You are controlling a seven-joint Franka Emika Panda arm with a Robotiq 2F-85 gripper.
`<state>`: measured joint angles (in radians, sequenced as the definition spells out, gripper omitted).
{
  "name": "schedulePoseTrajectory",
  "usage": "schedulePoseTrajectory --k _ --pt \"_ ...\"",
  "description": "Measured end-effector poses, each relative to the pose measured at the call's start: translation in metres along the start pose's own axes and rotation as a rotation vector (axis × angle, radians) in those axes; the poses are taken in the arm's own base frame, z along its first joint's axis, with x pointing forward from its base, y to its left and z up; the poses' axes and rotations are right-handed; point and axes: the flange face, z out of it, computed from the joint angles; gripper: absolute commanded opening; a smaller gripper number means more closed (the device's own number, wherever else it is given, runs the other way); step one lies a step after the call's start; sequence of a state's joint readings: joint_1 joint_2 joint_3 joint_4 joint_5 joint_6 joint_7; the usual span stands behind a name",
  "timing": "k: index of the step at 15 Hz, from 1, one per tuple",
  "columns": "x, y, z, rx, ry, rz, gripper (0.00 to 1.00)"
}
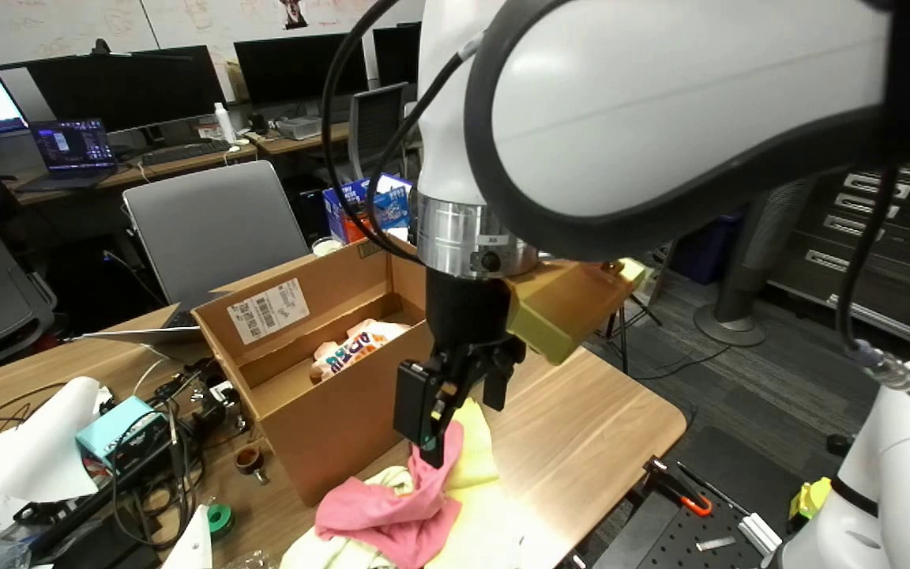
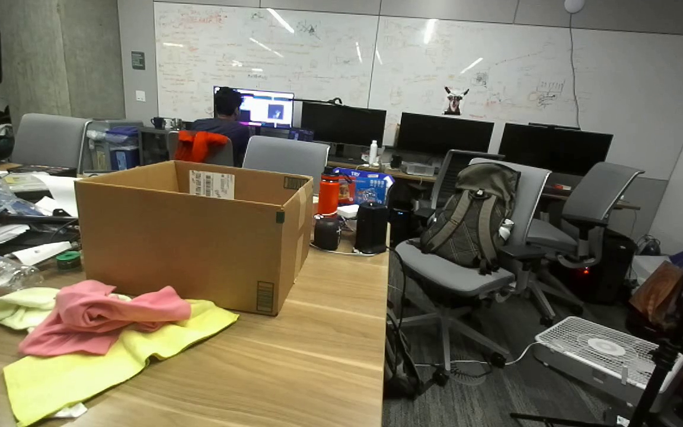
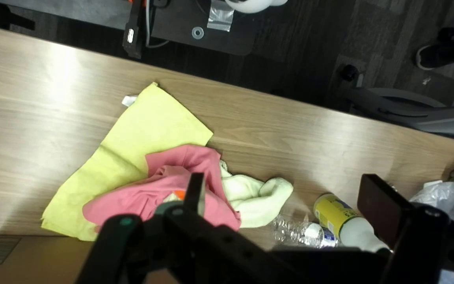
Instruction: Pick the cloths on the table and put them in the box
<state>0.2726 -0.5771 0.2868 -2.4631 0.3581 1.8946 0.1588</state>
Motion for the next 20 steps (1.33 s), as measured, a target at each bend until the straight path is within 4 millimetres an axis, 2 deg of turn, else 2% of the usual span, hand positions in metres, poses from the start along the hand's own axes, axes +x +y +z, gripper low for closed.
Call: schedulePoseTrajectory --k 8,15,20 --pt "0.029 0.019 0.036 -0.093 0.103 0.095 1.00" --pt "0.047 0.039 0.069 -0.164 0.064 0.177 1.00" --pt "0.059 0.043 0.090 -0.180 0.032 0.186 1.00"
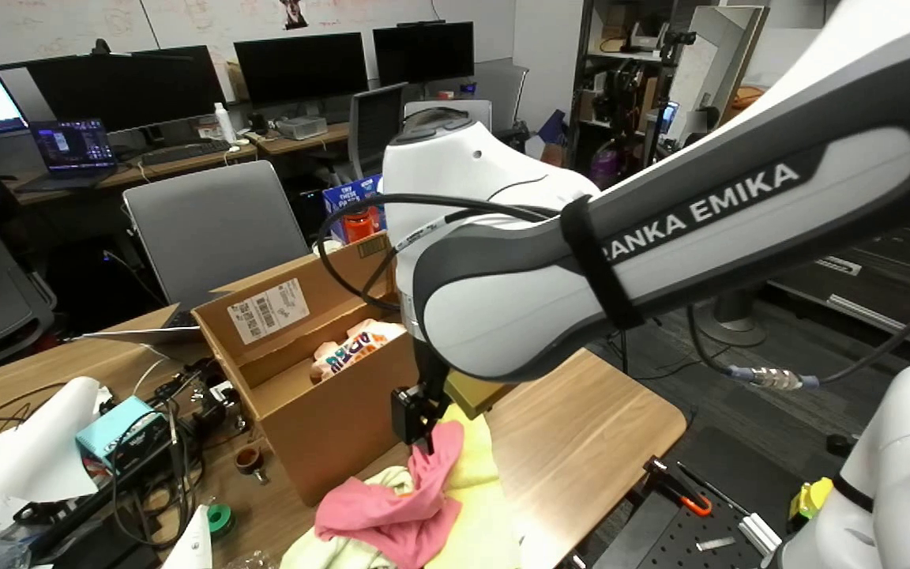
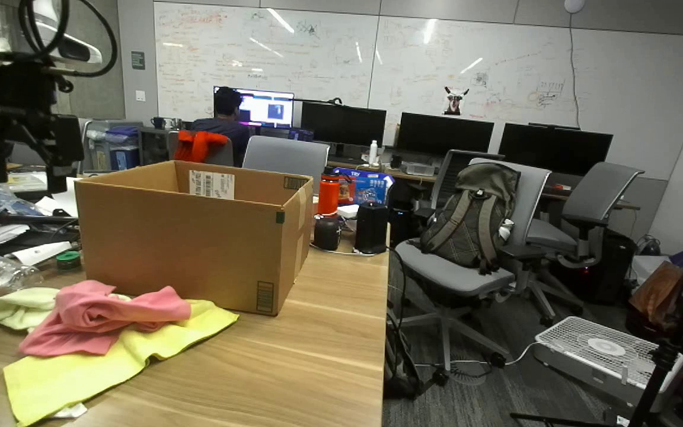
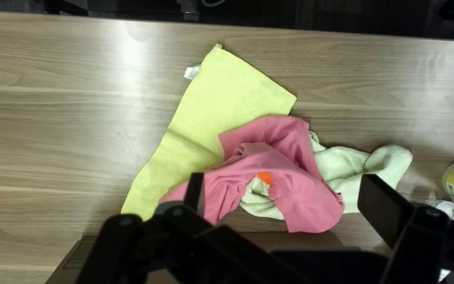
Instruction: Pick the cloths on the table and put them in the box
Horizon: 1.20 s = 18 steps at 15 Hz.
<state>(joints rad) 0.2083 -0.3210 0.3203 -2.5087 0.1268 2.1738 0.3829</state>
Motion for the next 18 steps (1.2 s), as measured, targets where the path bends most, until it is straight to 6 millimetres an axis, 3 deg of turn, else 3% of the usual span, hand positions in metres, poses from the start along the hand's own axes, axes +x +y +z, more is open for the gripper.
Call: schedulePoseTrajectory --k 9,18 --pt "0.013 -0.014 0.033 0.013 -0.044 -0.022 1.00" --pt "0.043 -0.001 0.101 0.028 -0.192 0.014 1.00"
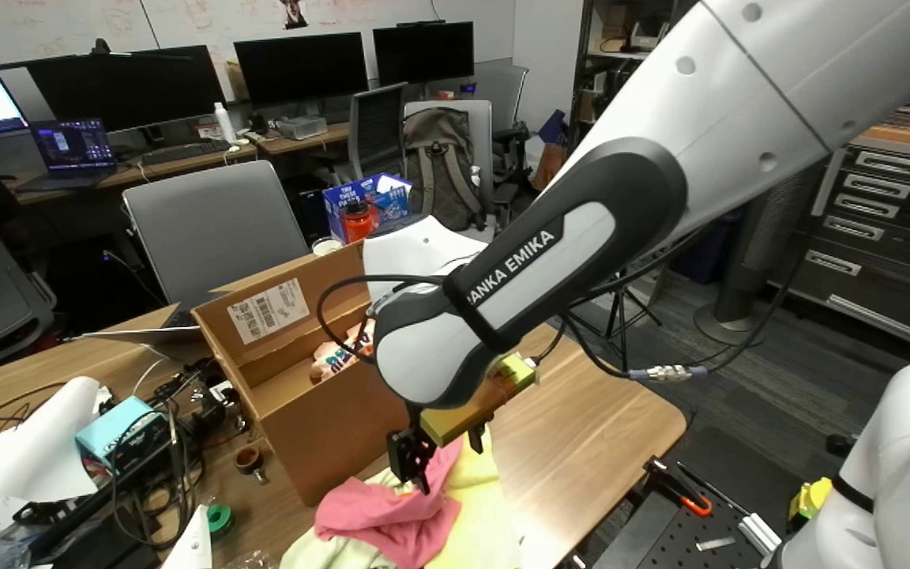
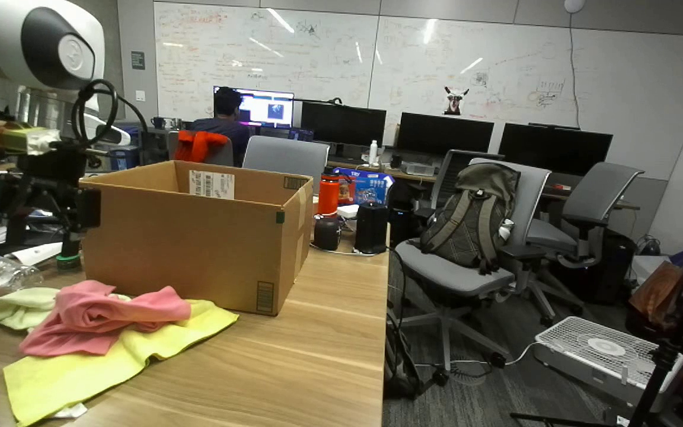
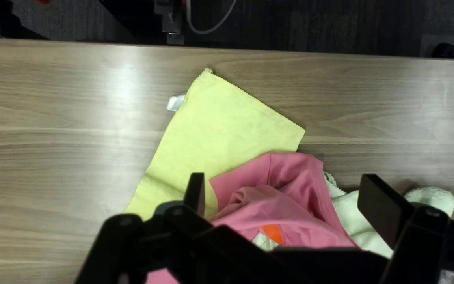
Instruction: Pick the cloths on the table and put them in the box
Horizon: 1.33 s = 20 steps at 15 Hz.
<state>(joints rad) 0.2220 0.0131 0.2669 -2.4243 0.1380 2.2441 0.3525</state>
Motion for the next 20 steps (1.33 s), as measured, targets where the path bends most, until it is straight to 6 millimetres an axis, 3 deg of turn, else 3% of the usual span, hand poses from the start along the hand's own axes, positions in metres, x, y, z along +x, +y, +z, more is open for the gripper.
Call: schedulePoseTrajectory --k 7,15,20 --pt "0.029 -0.008 0.029 0.016 -0.067 -0.019 1.00" --pt "0.034 -0.027 0.037 0.046 -0.044 -0.069 1.00" --pt "0.045 -0.024 0.048 0.083 -0.004 -0.043 1.00"
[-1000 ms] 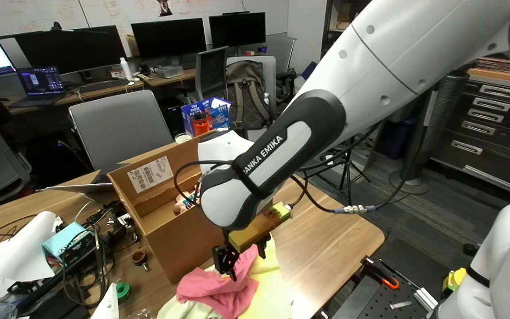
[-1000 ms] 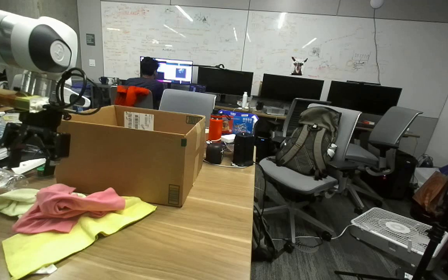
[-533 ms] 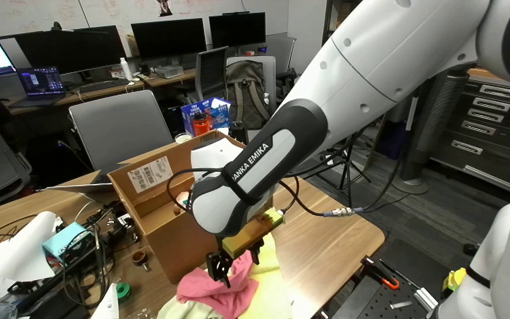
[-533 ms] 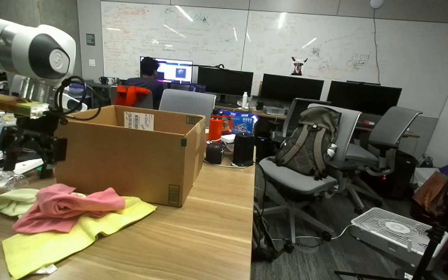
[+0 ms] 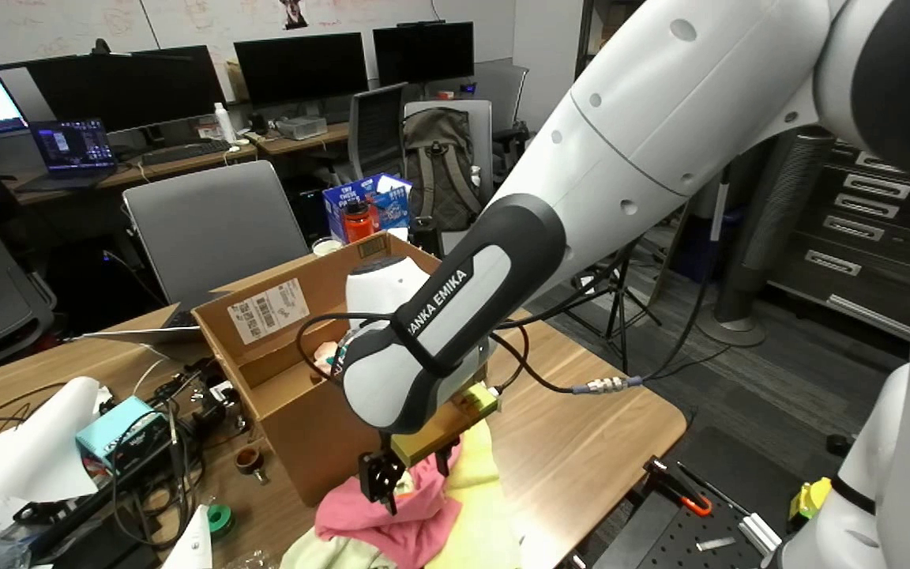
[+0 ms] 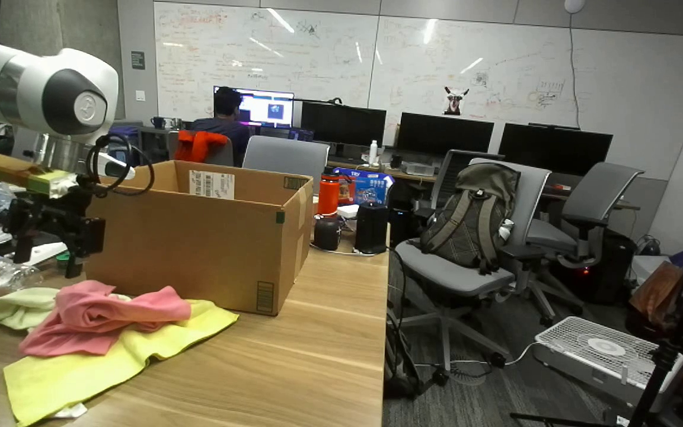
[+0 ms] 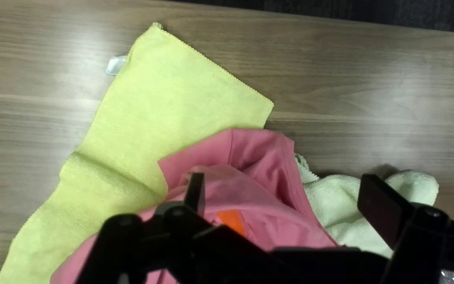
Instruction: Pick the cloths on the table and put them in the box
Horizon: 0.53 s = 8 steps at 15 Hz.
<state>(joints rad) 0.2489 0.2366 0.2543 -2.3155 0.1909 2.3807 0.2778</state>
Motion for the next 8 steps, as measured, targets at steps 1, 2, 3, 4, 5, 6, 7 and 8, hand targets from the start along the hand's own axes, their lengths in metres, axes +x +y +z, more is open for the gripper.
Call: schedulePoseTrajectory --k 1,2,3,4,5,6,7,8 --pt "0.003 0.003 0.003 0.002 0.005 0.007 1.00" --pt "0.005 0.007 0.006 0.004 0.009 0.015 1.00" --pt "0.008 0.010 0.009 0.005 0.013 0.023 1.00" --pt "0.009 0.014 0.013 0.005 0.014 0.031 1.00" --pt "0.011 0.018 0.016 0.005 0.014 0.038 1.00" --pt "0.013 0.021 0.019 0.004 0.012 0.046 1.00" --pt "0.014 0.024 0.022 0.003 0.011 0.052 1.00" --pt "0.015 0.027 0.026 0.002 0.012 0.057 1.00"
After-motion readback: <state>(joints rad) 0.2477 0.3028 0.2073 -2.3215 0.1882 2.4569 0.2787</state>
